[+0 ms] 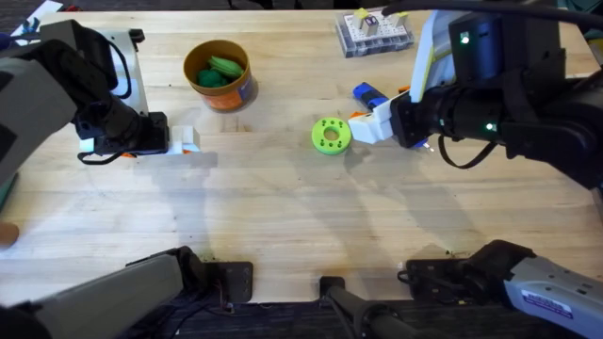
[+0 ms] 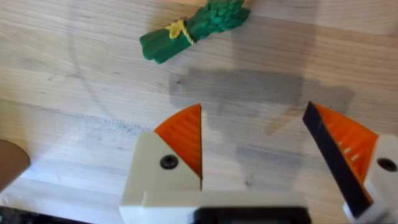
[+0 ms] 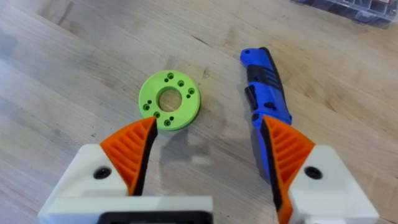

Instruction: Pick up the gripper from the table and insert it into the empty holder that is missing its gripper. Then pick up a screw, insert it into the mounting hole, and use the screwdriver to tighten it. Finally, clean up the table by picking up the vegetable and placing it into the bucket.

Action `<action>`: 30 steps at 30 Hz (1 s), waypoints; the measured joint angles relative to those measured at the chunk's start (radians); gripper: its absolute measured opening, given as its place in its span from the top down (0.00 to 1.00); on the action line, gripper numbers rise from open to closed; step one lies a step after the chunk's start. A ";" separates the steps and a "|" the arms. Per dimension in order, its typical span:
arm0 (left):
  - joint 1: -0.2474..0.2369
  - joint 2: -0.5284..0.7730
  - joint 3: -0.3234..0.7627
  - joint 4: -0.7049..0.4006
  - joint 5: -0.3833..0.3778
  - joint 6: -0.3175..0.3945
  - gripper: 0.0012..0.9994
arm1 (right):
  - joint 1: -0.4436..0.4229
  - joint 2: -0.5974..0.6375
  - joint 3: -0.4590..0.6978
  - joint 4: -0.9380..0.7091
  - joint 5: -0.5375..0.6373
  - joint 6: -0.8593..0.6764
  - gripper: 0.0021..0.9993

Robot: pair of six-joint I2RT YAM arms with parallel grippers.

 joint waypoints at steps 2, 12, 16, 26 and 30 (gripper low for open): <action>0.008 0.025 -0.002 0.000 -0.002 0.010 0.02 | 0.000 0.000 0.000 -0.005 -0.001 -0.001 0.03; 0.012 0.034 0.003 0.060 -0.001 0.256 0.02 | 0.000 0.002 -0.001 -0.013 -0.002 -0.001 0.03; 0.012 0.030 0.012 0.126 0.000 0.429 0.02 | 0.000 0.002 -0.001 -0.018 -0.002 -0.001 0.03; 0.069 0.168 0.021 0.195 0.026 0.666 0.02 | 0.000 0.002 -0.001 -0.027 -0.002 -0.001 0.03; 0.119 0.220 0.027 0.245 0.060 0.690 0.02 | 0.000 0.002 -0.001 -0.028 -0.002 -0.001 0.03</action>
